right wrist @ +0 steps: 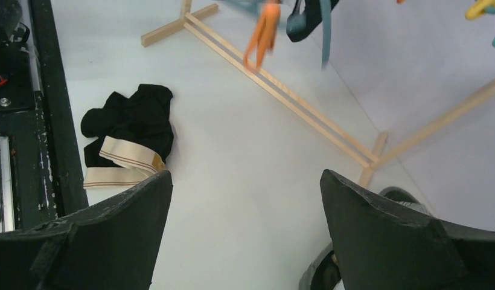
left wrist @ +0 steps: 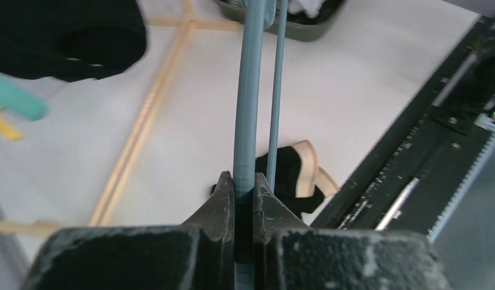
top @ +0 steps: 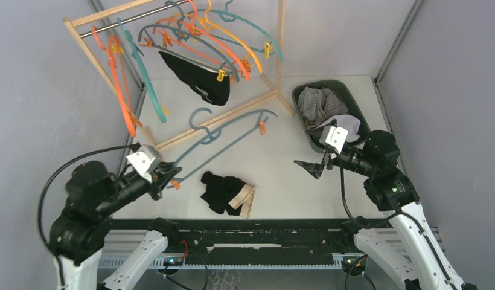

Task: Remove the underwear clipped to the hanger
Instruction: Place the hanger at the clothesline.

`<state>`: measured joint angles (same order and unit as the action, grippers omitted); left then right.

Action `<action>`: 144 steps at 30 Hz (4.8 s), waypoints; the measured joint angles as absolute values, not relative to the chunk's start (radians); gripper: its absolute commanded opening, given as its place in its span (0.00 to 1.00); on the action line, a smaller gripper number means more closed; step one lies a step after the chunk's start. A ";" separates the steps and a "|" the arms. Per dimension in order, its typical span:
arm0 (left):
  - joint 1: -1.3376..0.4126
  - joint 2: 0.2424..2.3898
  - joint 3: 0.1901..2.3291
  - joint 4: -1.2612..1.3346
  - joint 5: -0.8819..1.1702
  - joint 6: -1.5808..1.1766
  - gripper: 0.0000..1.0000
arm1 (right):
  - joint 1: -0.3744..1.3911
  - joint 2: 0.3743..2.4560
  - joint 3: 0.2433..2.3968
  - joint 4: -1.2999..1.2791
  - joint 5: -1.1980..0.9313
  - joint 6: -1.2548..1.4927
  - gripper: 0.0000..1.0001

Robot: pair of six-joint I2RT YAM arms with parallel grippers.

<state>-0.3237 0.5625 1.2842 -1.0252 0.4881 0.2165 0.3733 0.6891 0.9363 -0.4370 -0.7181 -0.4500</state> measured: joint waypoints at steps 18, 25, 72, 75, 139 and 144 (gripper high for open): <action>-0.161 0.579 1.548 -1.153 0.144 0.142 0.00 | 0.228 0.742 0.936 -0.445 -0.762 -0.334 0.87; -0.147 0.582 1.546 -1.150 0.012 0.150 0.00 | 0.231 0.752 0.936 -0.436 -0.772 -0.333 0.86; -0.119 1.104 2.074 -1.143 -0.160 0.167 0.00 | 0.349 0.836 0.861 -0.400 -0.613 -0.405 0.85; -0.144 1.146 2.110 -1.146 -0.163 0.167 0.00 | 0.348 0.837 0.861 -0.400 -0.610 -0.406 0.85; -0.322 1.377 2.090 -1.010 -0.380 0.273 0.00 | 0.396 0.834 0.805 -0.402 -0.585 -0.491 0.84; -0.322 1.330 2.006 -0.971 -0.403 0.298 0.00 | 0.402 0.834 0.805 -0.405 -0.583 -0.495 0.84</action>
<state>-0.3218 1.3304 2.0056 -0.9714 -0.4030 0.2977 0.4019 0.8341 0.8047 -0.4053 -0.5835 -0.4953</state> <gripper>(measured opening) 0.069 0.843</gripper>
